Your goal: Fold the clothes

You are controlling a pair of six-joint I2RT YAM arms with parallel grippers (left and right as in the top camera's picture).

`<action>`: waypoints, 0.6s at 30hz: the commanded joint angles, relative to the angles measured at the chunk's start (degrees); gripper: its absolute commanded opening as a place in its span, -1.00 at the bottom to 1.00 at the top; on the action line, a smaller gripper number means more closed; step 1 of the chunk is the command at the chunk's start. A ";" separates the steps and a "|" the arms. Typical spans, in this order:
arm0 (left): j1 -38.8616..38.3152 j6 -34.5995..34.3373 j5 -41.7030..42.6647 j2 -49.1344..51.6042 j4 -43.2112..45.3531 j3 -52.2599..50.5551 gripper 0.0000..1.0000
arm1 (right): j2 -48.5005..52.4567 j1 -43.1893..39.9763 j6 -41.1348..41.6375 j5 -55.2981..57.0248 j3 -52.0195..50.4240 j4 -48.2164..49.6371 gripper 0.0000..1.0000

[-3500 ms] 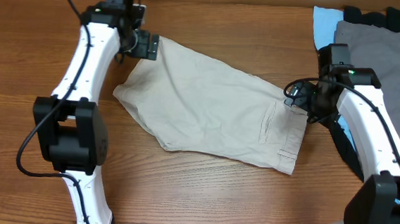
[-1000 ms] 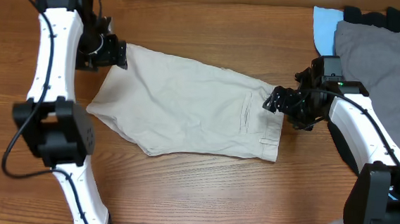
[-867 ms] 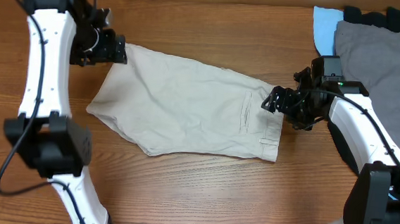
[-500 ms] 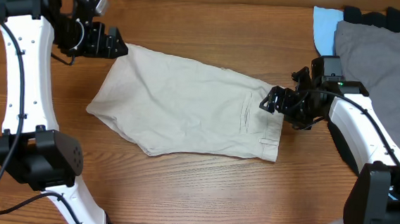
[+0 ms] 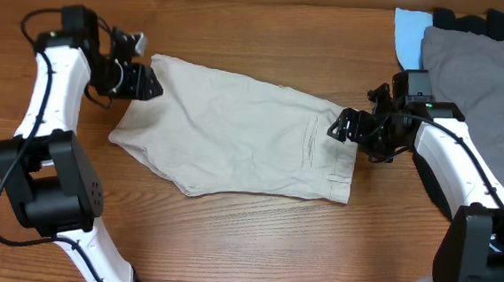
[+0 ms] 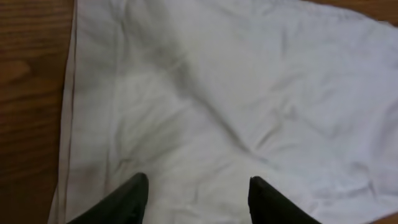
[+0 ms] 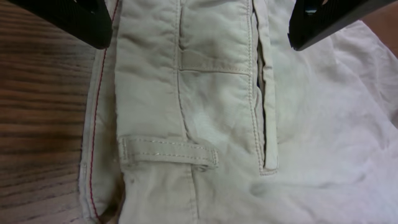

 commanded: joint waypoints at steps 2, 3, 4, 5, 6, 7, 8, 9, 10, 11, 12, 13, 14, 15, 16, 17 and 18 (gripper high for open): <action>0.11 -5.07 -3.54 1.01 7.78 -7.21 -0.29 | 0.22 -0.07 -0.48 1.38 -0.11 0.22 0.89; 0.09 -5.38 -3.56 1.05 9.57 -8.44 -0.37 | 0.22 -0.07 -0.46 1.88 -0.09 0.07 0.89; 0.09 -5.44 -3.58 1.25 11.41 -9.73 -0.45 | 0.22 -0.07 -0.46 2.25 -0.11 -0.13 0.89; 0.04 -5.44 -3.58 1.42 12.74 -10.62 -0.53 | 0.22 -0.07 -0.46 2.49 -0.11 -0.31 0.89; -0.04 -5.42 -3.85 2.01 15.28 -12.02 -0.75 | 0.22 -0.07 -0.46 2.51 -0.11 -0.59 0.89; -0.04 -5.53 -4.72 2.43 16.44 -12.57 -0.92 | 0.22 -0.07 -0.46 2.51 -0.11 -0.68 0.89; -0.04 -6.16 -6.03 2.95 17.33 -12.85 -0.92 | 0.22 -0.07 -0.46 2.54 -0.11 -0.76 0.89; -0.04 -6.60 -7.08 3.72 17.92 -12.87 -0.92 | 0.22 -0.07 -0.44 2.82 -0.11 -0.79 0.89; -0.04 -6.95 -7.50 4.26 18.38 -12.87 -0.92 | 0.22 -0.07 -0.44 3.13 -0.11 -0.85 0.89; -0.02 -6.93 -7.45 5.18 18.84 -12.87 -0.92 | 0.22 -0.07 -0.44 3.39 -0.11 -0.94 0.89; 0.00 -6.91 -7.50 5.90 19.08 -12.87 -0.92 | 0.22 -0.07 -0.44 3.58 -0.11 -1.05 0.89; 0.00 -6.91 -7.50 6.71 19.28 -12.87 -0.92 | 0.22 -0.07 -0.44 4.07 -0.11 -1.25 0.89; 0.00 -6.91 -7.54 7.58 19.43 -12.87 -0.91 | 0.22 -0.07 -0.44 4.55 -0.11 -1.33 0.89; 0.00 -6.91 -7.76 8.22 19.45 -12.87 -0.92 | 0.22 -0.07 -0.42 4.87 -0.11 -1.44 0.89; 0.00 -6.91 -8.11 8.76 19.52 -12.87 -0.92 | 0.22 -0.07 -0.44 5.07 -0.11 -1.44 0.89; 0.00 -6.91 -8.13 9.35 19.69 -12.87 -0.92 | 0.22 -0.07 -0.44 5.14 -0.11 -1.42 0.89; 0.00 -6.91 -8.09 9.66 19.85 -12.90 -0.92 | 0.22 -0.07 -0.44 5.44 -0.13 -1.42 0.89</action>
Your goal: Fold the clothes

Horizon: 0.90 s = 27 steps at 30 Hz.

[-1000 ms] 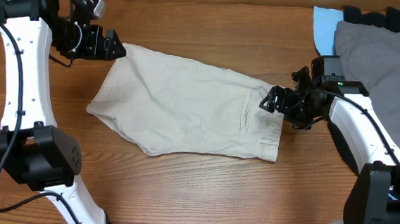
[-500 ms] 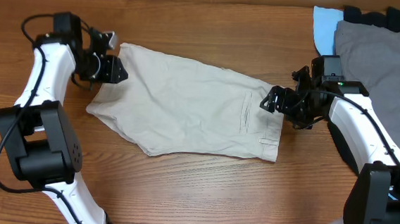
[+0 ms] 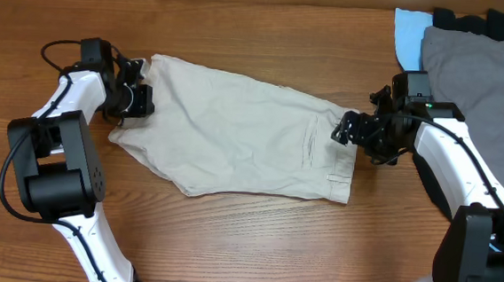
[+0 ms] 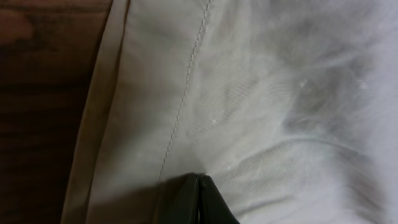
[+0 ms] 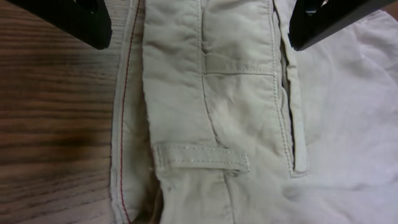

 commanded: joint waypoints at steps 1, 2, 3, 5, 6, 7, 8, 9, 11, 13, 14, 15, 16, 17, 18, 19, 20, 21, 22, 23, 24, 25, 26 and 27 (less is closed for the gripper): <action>-0.09 -0.83 -2.23 4.13 0.44 -0.96 -0.92 | 0.22 -0.07 -0.46 1.81 -0.22 0.13 0.89; -0.09 -0.85 -2.60 4.26 0.44 -0.96 -0.92 | 0.24 -0.07 -0.46 1.95 -0.33 0.17 0.89; -0.09 -1.14 -3.21 4.26 0.42 -0.98 -0.92 | 0.28 -0.07 -0.46 2.08 -0.52 0.42 0.90; -0.09 -2.51 -5.64 4.26 0.35 -0.96 -0.92 | 0.39 -0.07 -0.46 2.05 -1.51 1.77 0.94; -0.09 -3.21 -6.95 4.26 0.33 -0.98 -0.92 | 0.50 -0.07 -0.48 2.05 -2.45 3.02 0.96; -0.09 -3.63 -7.85 4.26 0.31 -0.96 -0.92 | 0.66 -0.07 -0.48 2.05 -3.45 4.31 0.98; -0.09 -4.07 -8.66 4.26 0.31 -0.98 -0.92 | 0.81 -0.07 -0.46 2.03 -4.15 5.14 1.00; -0.04 -4.87 -9.62 4.26 0.31 -0.96 -0.92 | 1.16 -0.07 -0.46 2.01 -5.70 6.86 1.00; -0.04 -6.43 -11.34 4.26 0.15 -0.96 -0.92 | 1.86 -0.07 -0.44 1.99 -7.82 9.20 1.00; -0.04 -6.62 -11.65 4.26 -0.13 -0.98 -0.92 | 2.86 -0.07 -0.44 1.70 -9.49 11.08 1.00; -0.04 -6.75 -12.00 4.26 -0.31 -0.96 -0.92 | 3.52 -0.07 -0.44 1.49 -10.05 11.87 1.00; -0.11 -7.39 -12.81 4.26 -0.44 -0.96 -0.92 | 3.82 -0.07 -0.44 1.38 -10.40 12.33 1.00; -0.13 -8.20 -13.88 4.28 -0.50 -0.96 -0.92 | 4.22 -0.07 -0.44 1.38 -10.88 12.85 1.00; -0.13 -8.85 -14.67 4.31 -0.52 -0.98 -0.92 | 4.33 -0.07 -0.31 1.36 -11.47 13.42 1.00; -0.11 -9.44 -15.45 4.31 -0.52 -0.98 -0.92 | 4.39 -0.07 0.02 1.27 -12.15 14.23 0.99; -0.13 -9.79 -15.76 4.31 -0.57 -0.98 -0.92 | 4.42 -0.07 0.00 0.46 -13.00 15.21 0.94; -0.11 -9.79 -15.69 4.31 -0.61 -0.96 -0.92 | 4.42 -0.07 0.00 -0.17 -13.77 16.20 0.90; -0.11 -9.79 -15.72 4.31 -0.76 -0.98 -0.92 | 4.42 -0.07 0.00 -1.44 -14.80 17.53 0.84; -0.09 -9.81 -15.72 4.31 -0.94 -0.98 -0.91 | 4.42 -0.07 0.00 -2.82 -15.67 18.73 0.79; -0.09 -9.79 -15.72 4.31 -1.16 -0.98 -0.92 | 4.42 -0.04 0.00 -5.60 -17.44 21.22 0.66; -0.09 -9.79 -15.72 4.31 -1.22 -0.96 -0.92 | 4.42 -0.04 0.00 -6.14 -17.81 21.73 0.63; -0.11 -9.79 -15.72 4.31 -1.31 -0.98 -0.92 | 4.42 -0.04 0.00 -7.52 -18.99 23.28 0.55; -0.11 -9.81 -15.69 4.31 -1.38 -0.98 -0.92 | 4.42 0.00 0.02 -8.70 -20.15 24.74 0.42; -0.15 -9.90 -15.67 4.31 -1.51 -0.98 -0.92 | 4.42 0.00 0.02 -9.55 -21.05 25.75 0.36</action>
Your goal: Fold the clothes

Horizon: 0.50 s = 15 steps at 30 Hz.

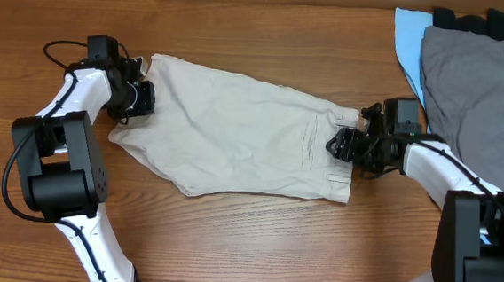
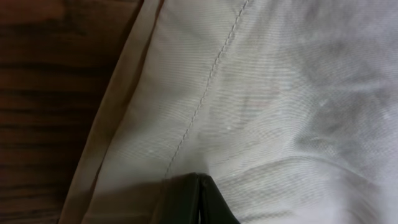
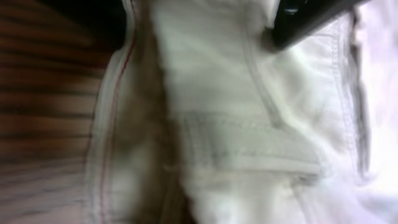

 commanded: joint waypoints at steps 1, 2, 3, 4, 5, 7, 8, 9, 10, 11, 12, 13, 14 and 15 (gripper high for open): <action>1.01 -1.31 -10.49 4.22 -0.79 -1.84 -0.92 | 2.21 0.24 0.31 -5.73 -5.55 1.38 0.30; 0.94 -1.44 -10.45 4.22 -1.05 -1.84 -0.92 | 2.21 0.24 0.31 -6.43 -6.10 1.86 0.23; 0.81 -1.46 -10.45 4.22 -1.33 -1.84 -0.92 | 2.19 0.24 0.33 -7.15 -6.47 2.16 0.16; 0.70 -1.46 -10.47 4.22 -1.64 -1.84 -0.92 | 2.21 0.24 0.33 -7.72 -6.54 2.14 0.03; 0.61 -1.46 -10.47 4.22 -1.81 -1.84 -0.92 | 2.19 0.24 0.35 -8.35 -6.54 2.16 -0.14; 0.37 -1.73 -10.45 4.22 -2.16 -1.84 -0.92 | 2.19 0.09 3.39 -8.76 -6.19 2.21 -0.92; 0.33 -1.99 -10.45 4.22 -2.23 -1.81 -0.92 | 2.19 -0.13 4.09 -8.79 -6.01 2.21 -0.92; 0.33 -3.63 -10.14 4.22 -2.80 -1.75 -0.92 | 1.99 -1.16 5.11 -8.81 -5.18 1.68 -0.92; 0.33 -4.37 -9.77 4.22 -3.43 -1.62 -0.92 | 1.66 -1.95 5.22 -8.98 -4.50 0.90 -0.92; 0.33 -4.72 -9.33 4.22 -4.20 -1.44 -0.92 | 1.14 -2.86 5.29 -9.03 -3.72 -0.39 -0.92; 0.33 -4.63 -8.55 4.22 -5.03 -1.22 -0.92 | 0.48 -3.82 5.22 -9.03 -2.82 -1.99 -0.92; 0.31 -4.63 -7.63 4.20 -6.12 -0.94 -0.92 | -0.46 -5.01 4.83 -9.05 -1.70 -4.04 -0.92; 0.31 -4.63 -6.82 4.20 -7.08 -0.66 -0.92 | -1.55 -6.19 4.33 -9.07 -0.46 -6.25 -0.93; 0.31 -4.63 -6.10 4.20 -8.24 -0.31 -0.92 | -2.56 -7.17 3.52 -9.14 0.68 -8.20 -0.93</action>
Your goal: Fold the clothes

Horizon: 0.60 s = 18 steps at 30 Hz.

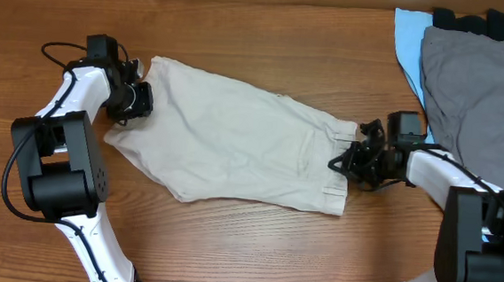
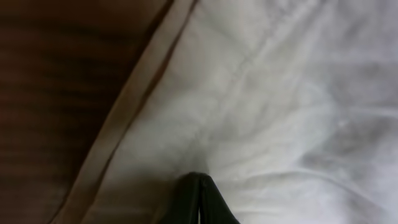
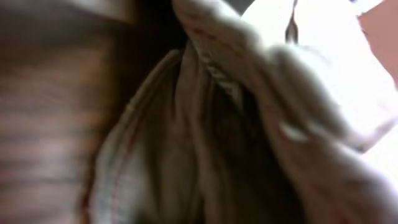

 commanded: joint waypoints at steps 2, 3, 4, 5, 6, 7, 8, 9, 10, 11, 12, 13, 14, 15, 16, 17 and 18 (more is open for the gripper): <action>0.26 -1.57 -1.40 4.17 -5.95 -0.87 -0.92 | -5.35 -6.01 -2.10 1.14 6.62 -8.70 -0.93; 0.15 -1.57 0.15 4.17 -6.75 -0.70 -0.92 | -6.32 -6.78 -3.23 1.18 8.37 -11.28 -0.93; -0.07 -1.57 1.66 4.17 -7.58 -0.63 -0.92 | -7.13 -7.45 -4.66 1.33 10.36 -14.08 -0.93; -0.39 -1.57 3.26 4.17 -8.33 -0.63 -0.92 | -7.76 -7.96 -5.84 1.86 12.48 -17.05 -0.92; -0.83 -1.57 4.81 4.17 -9.11 -0.63 -0.92 | -8.24 -8.33 -7.28 3.30 15.65 -21.14 -0.92; -1.16 -1.60 5.46 4.17 -9.49 -0.63 -0.92 | -8.35 -8.37 -8.09 4.35 17.55 -23.34 -0.93; -1.68 -1.60 6.25 4.17 -9.88 -0.63 -0.92 | -8.37 -8.37 -8.76 5.66 20.06 -25.99 -0.92; -2.40 -1.60 7.19 4.17 -10.08 -0.63 -0.92 | -8.35 -8.33 -9.75 6.58 22.69 -28.39 -0.93; -3.48 -1.90 8.17 4.17 -10.12 -0.63 -0.92 | -8.35 -7.78 -10.27 6.84 26.16 -30.84 -0.93; -4.13 -1.97 8.70 4.17 -10.05 -0.63 -0.91 | -8.35 -7.34 -10.51 6.82 27.98 -32.02 -0.93; -4.87 -2.03 8.70 4.17 -9.90 -0.63 -0.92 | -8.35 -6.58 -10.56 6.82 30.03 -33.22 -0.92; -5.62 -2.25 8.68 4.17 -9.62 -0.63 -0.92 | -8.35 -5.70 -10.54 6.78 31.50 -33.90 -0.92; -6.32 -2.27 8.70 4.17 -9.29 -0.63 -0.92 | -8.35 -4.46 -10.51 6.71 32.87 -34.36 -0.92; -7.13 -2.80 8.68 4.17 -8.90 -0.63 -0.92 | -8.35 -3.17 -10.49 6.58 33.75 -34.49 -0.92; -7.82 -3.17 8.68 4.17 -8.46 -0.63 -0.91 | -8.35 -1.64 -9.94 6.62 34.38 -34.36 -0.93; -8.57 -3.56 8.70 4.17 -7.87 -0.63 -0.91 | -8.35 0.33 -9.14 6.60 34.73 -33.73 -0.93; -9.20 -4.22 8.68 4.17 -7.32 -0.63 -0.92 | -8.35 2.49 -7.72 6.80 34.75 -32.65 -0.92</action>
